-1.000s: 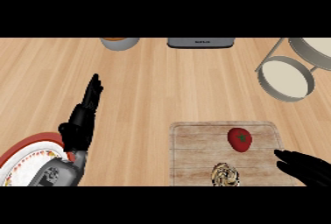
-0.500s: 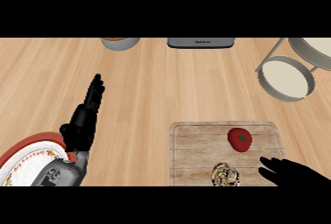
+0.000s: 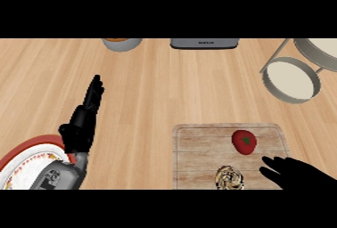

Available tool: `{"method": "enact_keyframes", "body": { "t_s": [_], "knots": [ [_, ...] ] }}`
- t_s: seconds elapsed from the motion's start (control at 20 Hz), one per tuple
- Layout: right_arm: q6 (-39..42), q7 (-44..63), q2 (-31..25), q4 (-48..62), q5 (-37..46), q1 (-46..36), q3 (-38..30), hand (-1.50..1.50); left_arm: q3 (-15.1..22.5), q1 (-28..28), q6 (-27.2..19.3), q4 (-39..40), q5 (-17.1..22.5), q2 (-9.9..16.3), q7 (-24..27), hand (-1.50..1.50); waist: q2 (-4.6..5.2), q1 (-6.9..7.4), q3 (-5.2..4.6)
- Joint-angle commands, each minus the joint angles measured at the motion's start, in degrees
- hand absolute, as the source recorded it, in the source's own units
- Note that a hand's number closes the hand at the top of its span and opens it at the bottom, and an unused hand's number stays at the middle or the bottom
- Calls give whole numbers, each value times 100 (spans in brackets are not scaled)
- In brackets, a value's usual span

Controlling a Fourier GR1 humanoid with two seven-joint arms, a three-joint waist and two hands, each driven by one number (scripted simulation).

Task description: Pick the cupcake from the cutting board and place it in the tiered basket

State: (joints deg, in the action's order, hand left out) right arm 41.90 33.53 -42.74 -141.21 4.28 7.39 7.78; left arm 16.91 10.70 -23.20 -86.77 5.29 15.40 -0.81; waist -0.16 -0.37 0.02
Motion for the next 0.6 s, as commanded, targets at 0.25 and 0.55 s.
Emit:
{"method": "enact_keyframes", "body": {
  "t_s": [0.25,0.55],
  "knots": [
    [53,-285,141,-394,1666,-377,795,-150,-200,-119,263,-42,83,54,82,0,-6,35,2],
    [-271,-323,182,228,2088,-642,909,-150,-87,-63,142,158,-95,-234,155,0,6,11,3]
  ]
}}
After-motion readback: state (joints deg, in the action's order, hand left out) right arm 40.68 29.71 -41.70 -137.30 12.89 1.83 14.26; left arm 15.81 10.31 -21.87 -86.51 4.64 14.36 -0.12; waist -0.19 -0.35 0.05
